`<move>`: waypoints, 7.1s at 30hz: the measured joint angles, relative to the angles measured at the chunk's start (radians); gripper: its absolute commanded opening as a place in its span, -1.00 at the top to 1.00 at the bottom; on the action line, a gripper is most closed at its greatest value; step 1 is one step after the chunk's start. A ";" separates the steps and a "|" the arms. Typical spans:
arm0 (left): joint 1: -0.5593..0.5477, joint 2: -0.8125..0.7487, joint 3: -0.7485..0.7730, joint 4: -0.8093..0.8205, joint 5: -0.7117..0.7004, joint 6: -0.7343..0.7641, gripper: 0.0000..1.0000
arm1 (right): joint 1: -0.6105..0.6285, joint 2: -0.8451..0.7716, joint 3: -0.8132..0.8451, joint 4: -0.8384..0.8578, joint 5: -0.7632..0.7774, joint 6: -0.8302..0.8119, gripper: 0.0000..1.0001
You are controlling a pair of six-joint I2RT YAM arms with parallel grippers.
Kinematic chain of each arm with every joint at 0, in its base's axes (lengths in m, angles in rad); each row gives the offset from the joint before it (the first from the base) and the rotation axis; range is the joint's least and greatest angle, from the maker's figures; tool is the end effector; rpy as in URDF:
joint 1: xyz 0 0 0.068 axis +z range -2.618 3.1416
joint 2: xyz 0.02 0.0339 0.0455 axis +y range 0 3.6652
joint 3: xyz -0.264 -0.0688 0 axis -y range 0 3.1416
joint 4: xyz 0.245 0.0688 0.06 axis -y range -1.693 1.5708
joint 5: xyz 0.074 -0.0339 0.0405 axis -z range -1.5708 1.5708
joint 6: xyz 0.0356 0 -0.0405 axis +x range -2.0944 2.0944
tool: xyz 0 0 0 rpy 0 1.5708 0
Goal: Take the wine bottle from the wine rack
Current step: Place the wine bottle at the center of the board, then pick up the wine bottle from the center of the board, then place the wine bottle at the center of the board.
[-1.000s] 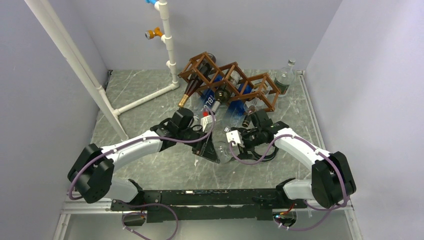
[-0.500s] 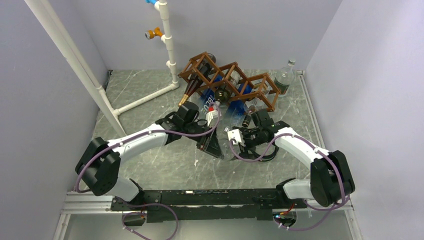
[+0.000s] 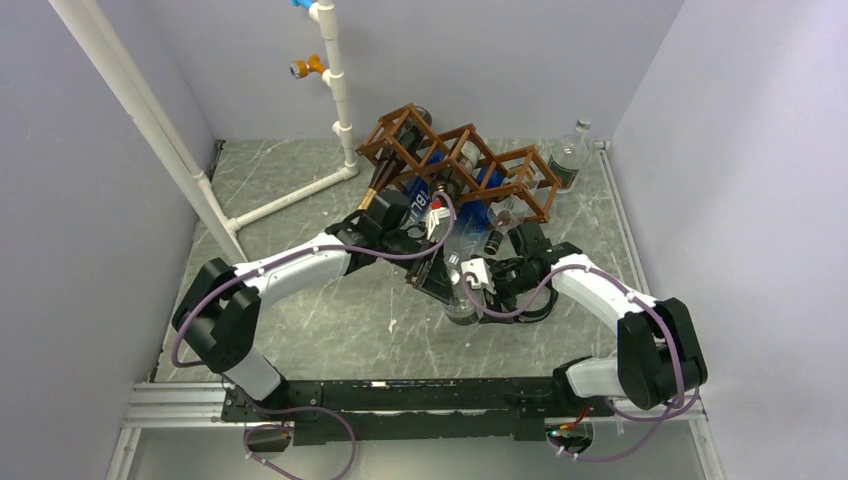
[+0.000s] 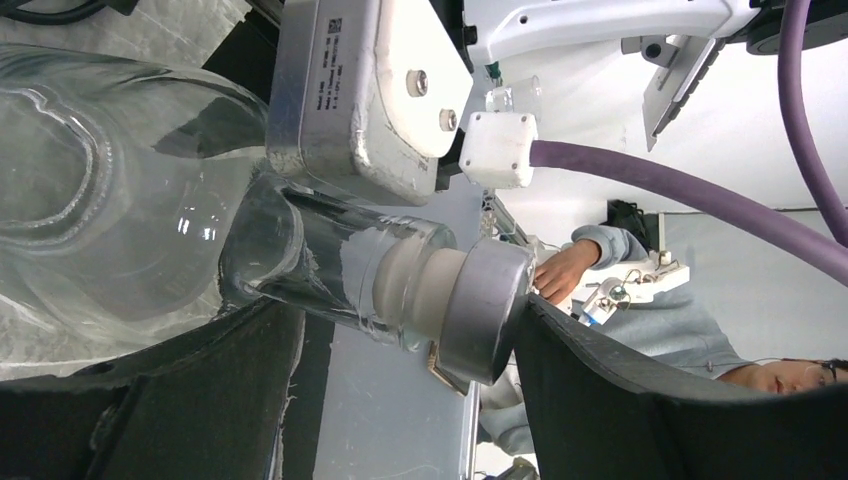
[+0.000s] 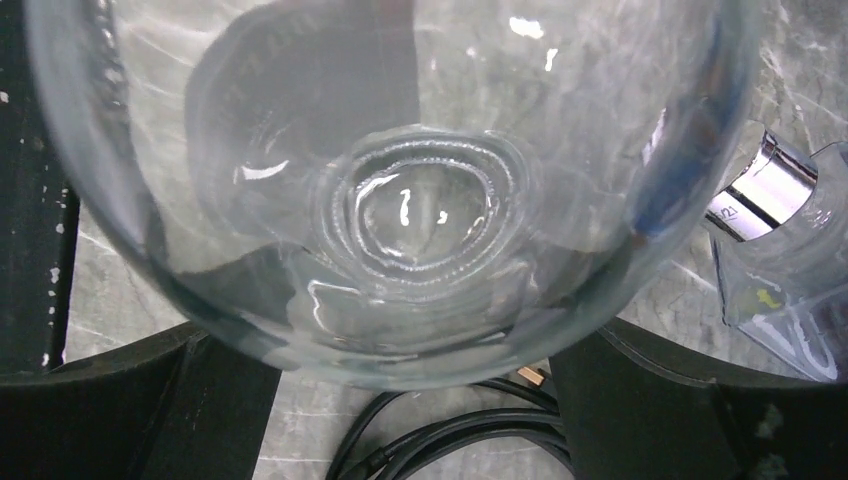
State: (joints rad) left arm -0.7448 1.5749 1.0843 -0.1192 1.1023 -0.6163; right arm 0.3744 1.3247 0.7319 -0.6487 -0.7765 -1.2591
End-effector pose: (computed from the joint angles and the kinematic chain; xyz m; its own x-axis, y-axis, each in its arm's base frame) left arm 0.2279 -0.2533 0.2634 -0.8314 0.4115 -0.3736 0.4452 0.0907 -0.8908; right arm 0.1999 0.1053 0.1884 0.1790 -0.6592 -0.7303 -0.9830 -0.1512 -0.1044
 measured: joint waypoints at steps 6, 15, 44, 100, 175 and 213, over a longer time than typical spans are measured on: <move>0.000 0.027 0.040 -0.012 0.005 0.014 -0.64 | -0.034 0.000 0.000 -0.021 -0.035 0.000 -0.93; -0.003 0.027 0.057 0.010 0.002 0.033 -0.65 | -0.095 -0.037 0.004 -0.071 -0.109 -0.003 -0.97; 0.172 -0.307 -0.008 -0.219 -0.183 0.241 -0.99 | -0.212 -0.164 0.148 -0.234 -0.294 0.011 -0.97; 0.332 -0.758 -0.214 -0.320 -0.840 0.526 -0.99 | -0.098 -0.142 0.225 -0.238 -0.302 0.195 1.00; 0.407 -0.871 -0.242 -0.304 -0.794 0.517 -0.99 | -0.827 -0.154 0.335 0.126 -0.033 0.758 1.00; 0.506 -0.845 -0.260 -0.259 -0.671 0.472 -0.99 | -0.759 0.359 0.573 0.540 0.275 1.015 1.00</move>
State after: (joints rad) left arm -0.2386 0.7300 0.8246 -0.3786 0.4313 -0.1440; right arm -0.3847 1.6840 1.3052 -0.1085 -0.5014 -0.2443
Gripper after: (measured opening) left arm 0.995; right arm 0.401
